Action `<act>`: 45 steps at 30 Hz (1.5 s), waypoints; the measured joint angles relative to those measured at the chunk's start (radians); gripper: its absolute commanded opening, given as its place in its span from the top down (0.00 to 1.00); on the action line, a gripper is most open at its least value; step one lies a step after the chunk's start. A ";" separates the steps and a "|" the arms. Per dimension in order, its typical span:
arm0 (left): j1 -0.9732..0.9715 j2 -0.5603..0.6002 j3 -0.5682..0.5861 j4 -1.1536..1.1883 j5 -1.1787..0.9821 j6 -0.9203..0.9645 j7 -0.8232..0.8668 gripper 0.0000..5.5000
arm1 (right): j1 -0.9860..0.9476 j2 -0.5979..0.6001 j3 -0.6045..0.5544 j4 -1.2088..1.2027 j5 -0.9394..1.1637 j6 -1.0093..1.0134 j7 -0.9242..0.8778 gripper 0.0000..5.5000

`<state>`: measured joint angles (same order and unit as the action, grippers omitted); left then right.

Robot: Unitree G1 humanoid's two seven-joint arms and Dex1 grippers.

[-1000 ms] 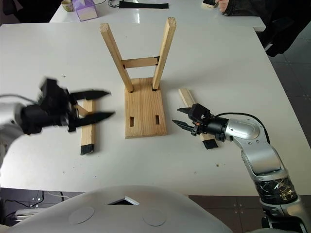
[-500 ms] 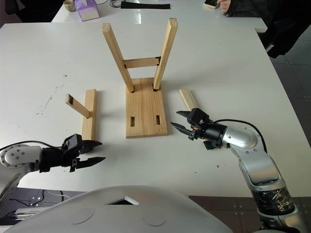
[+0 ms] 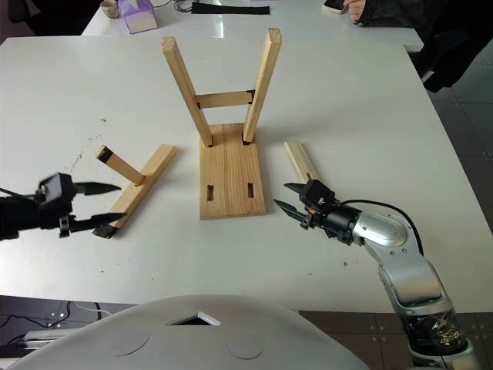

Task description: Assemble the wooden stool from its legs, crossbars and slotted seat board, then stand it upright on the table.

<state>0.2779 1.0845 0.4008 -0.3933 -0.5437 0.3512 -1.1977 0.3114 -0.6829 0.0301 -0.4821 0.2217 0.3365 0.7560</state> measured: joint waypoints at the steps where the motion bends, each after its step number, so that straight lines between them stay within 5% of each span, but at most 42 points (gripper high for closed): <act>1: -0.012 0.021 0.021 0.004 -0.002 0.017 -0.003 0.42 | 0.009 0.000 -0.005 -0.002 0.000 -0.003 -0.002 0.60; 4: 0.034 0.039 0.041 0.008 0.006 0.162 0.059 0.33 | 0.059 -0.002 -0.046 -0.019 0.000 -0.008 -0.014 0.60; 8: 0.103 -0.120 -0.023 -0.089 -0.032 0.439 0.294 0.33 | 0.144 0.005 -0.104 -0.050 0.001 -0.013 -0.037 0.60; 15: 0.045 -0.249 -0.089 -0.216 -0.037 0.572 0.536 0.33 | 0.134 0.002 -0.130 -0.064 0.009 -0.009 -0.043 0.60; 26: 0.098 -0.301 -0.231 -0.128 0.139 0.426 0.606 0.33 | 0.080 -0.018 -0.112 -0.063 0.009 0.014 -0.022 0.60; 37: 0.071 -0.362 -0.283 0.000 0.176 0.275 0.587 0.63 | 0.060 -0.024 -0.094 -0.054 0.005 0.015 -0.017 0.60; 45: -0.012 -0.424 -0.256 0.128 0.161 0.214 0.585 0.63 | 0.024 -0.020 -0.085 -0.048 0.015 0.021 -0.016 0.60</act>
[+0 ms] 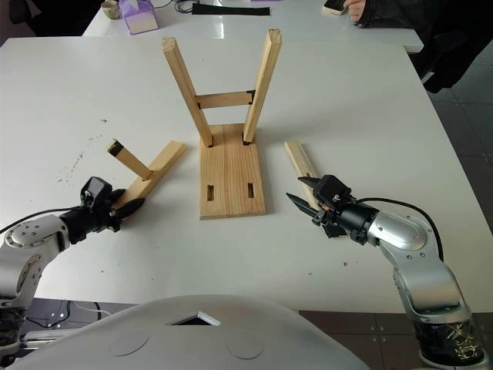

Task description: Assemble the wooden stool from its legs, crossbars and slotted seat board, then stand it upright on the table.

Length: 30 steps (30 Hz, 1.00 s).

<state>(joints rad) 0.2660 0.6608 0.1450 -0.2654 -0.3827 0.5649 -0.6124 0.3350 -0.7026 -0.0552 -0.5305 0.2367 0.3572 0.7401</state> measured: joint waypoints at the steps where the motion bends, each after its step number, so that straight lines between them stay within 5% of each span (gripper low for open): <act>1: -0.019 -0.014 0.018 0.019 -0.014 -0.001 0.005 0.63 | 0.000 0.000 0.000 0.000 0.000 0.000 0.001 0.60; 7: -0.310 -0.085 0.264 0.034 -0.300 -0.066 0.001 0.63 | -0.069 0.000 -0.083 -0.007 0.159 0.052 0.037 0.60; 11: -0.459 -0.083 0.323 -0.076 -0.541 0.011 0.027 0.63 | -0.208 -0.001 -0.186 -0.040 0.391 0.154 0.041 0.60; 15: -0.563 -0.086 0.258 -0.222 -0.797 0.102 0.028 0.63 | -0.438 -0.005 -0.217 -0.060 0.656 0.283 -0.003 0.60; 21: -0.608 -0.110 0.091 -0.274 -0.843 0.136 -0.035 0.63 | -0.663 -0.040 -0.215 -0.041 0.976 0.429 -0.015 0.45; 30: -0.609 -0.108 0.007 -0.272 -0.768 0.122 -0.152 0.63 | -0.875 -0.094 -0.104 0.070 1.003 0.505 0.082 0.40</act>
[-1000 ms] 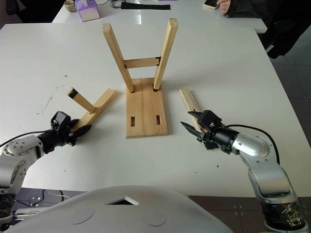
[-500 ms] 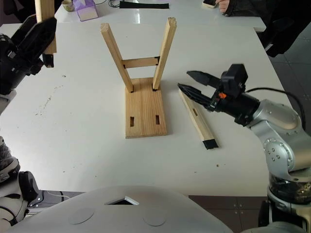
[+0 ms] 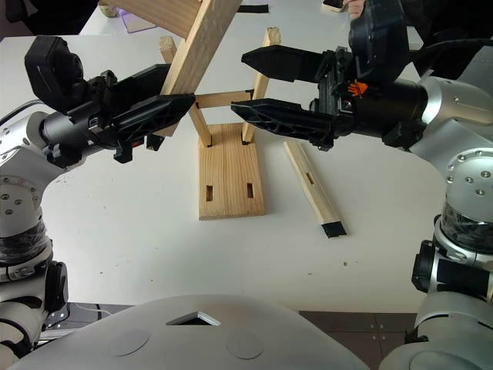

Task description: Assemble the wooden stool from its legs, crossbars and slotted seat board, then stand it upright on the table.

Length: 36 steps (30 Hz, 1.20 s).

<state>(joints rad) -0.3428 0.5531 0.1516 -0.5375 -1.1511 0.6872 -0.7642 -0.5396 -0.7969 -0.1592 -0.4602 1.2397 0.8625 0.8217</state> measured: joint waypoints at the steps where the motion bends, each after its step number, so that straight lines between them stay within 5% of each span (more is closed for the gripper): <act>1: 0.000 0.002 -0.001 0.000 0.002 -0.001 -0.007 0.63 | -0.004 0.000 0.005 0.008 -0.006 0.001 0.010 0.40; 17: 0.036 0.028 -0.077 0.018 0.155 -0.059 -0.152 0.63 | -0.157 0.014 0.045 0.092 -0.022 0.053 0.088 0.40; 25: 0.041 0.028 -0.085 0.026 0.174 -0.071 -0.176 0.63 | -0.165 0.014 0.076 0.112 -0.075 0.052 0.139 0.60; 36: 0.012 0.030 -0.107 0.071 0.175 -0.044 -0.235 0.63 | -0.133 0.001 0.079 0.107 -0.124 0.011 0.217 0.62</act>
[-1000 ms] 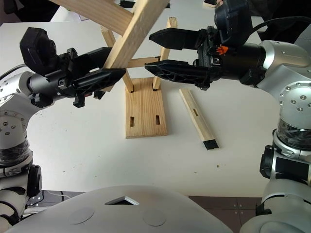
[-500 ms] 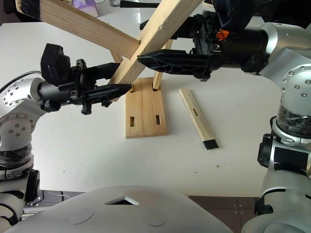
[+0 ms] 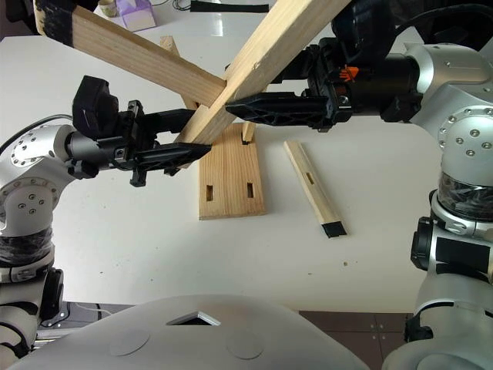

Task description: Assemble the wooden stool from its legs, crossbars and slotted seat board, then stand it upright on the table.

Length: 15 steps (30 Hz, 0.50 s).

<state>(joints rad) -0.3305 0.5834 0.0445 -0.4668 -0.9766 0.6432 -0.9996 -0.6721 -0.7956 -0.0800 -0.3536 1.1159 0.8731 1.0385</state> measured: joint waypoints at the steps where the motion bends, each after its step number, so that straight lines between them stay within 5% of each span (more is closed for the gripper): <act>1: -0.004 0.001 -0.002 0.005 0.000 0.002 -0.005 0.63 | 0.001 0.000 0.000 0.000 0.000 0.000 0.000 0.62; 8: -0.043 -0.001 -0.011 0.052 0.017 0.041 0.026 0.41 | 0.012 0.005 0.000 0.030 -0.053 -0.001 -0.020 0.63; 15: 0.070 0.033 -0.043 0.119 0.207 -0.089 -0.014 0.41 | -0.010 -0.005 -0.002 0.097 -0.125 -0.014 0.001 0.63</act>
<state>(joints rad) -0.2603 0.6161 0.0017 -0.3479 -0.7695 0.5537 -1.0132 -0.6824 -0.8008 -0.0823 -0.2562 0.9912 0.8587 1.0399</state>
